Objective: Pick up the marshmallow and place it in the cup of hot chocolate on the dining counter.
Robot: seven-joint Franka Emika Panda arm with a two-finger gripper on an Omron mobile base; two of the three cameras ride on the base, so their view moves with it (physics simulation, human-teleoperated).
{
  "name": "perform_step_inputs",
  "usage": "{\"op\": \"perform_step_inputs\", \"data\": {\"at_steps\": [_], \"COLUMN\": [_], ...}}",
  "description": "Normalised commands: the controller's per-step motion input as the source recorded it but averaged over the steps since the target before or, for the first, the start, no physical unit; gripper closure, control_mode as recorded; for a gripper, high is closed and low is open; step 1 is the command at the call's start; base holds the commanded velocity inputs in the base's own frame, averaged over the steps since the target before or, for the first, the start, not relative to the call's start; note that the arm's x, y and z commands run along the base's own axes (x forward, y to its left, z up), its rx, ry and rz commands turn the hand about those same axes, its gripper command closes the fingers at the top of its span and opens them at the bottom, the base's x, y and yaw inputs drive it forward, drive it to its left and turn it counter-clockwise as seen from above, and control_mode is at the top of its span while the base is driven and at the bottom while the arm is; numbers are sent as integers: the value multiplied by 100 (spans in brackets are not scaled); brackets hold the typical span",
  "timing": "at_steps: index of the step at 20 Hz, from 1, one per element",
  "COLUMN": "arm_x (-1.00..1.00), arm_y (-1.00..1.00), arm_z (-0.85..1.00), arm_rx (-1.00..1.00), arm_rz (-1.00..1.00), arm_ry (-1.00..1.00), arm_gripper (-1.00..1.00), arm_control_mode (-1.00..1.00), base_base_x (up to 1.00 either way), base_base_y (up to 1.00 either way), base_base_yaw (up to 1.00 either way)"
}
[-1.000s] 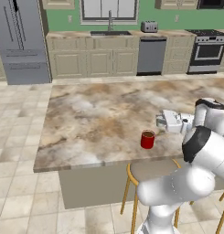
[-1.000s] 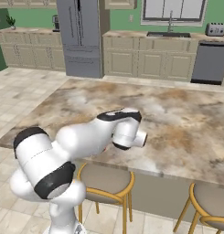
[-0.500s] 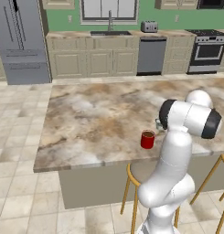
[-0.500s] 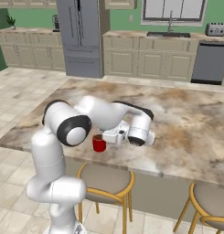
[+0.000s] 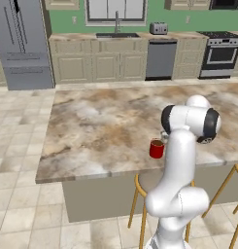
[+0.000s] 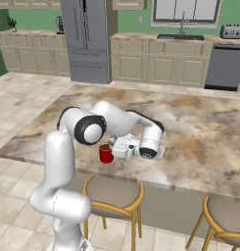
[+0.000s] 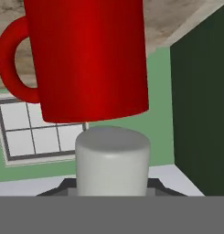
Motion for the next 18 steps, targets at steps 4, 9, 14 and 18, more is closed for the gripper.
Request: {"op": "perform_step_inputs", "data": {"at_steps": [4,9,14,18], "arm_x": [36,35,7,0], "arm_y": [19,24,17,-27], "arm_z": [-3,-11,-19,-4], "arm_rx": [0,-1,-3,0], "arm_rz": [-1,-2,-1,0], "arm_ry": [0,0,0,0], "arm_gripper": [100,100,100,100], "arm_control_mode": [-100,-100,-100,-100], "base_base_x": [0,0,0,0], "base_base_y": [0,0,0,0], "base_base_yaw": [0,0,0,0]}}
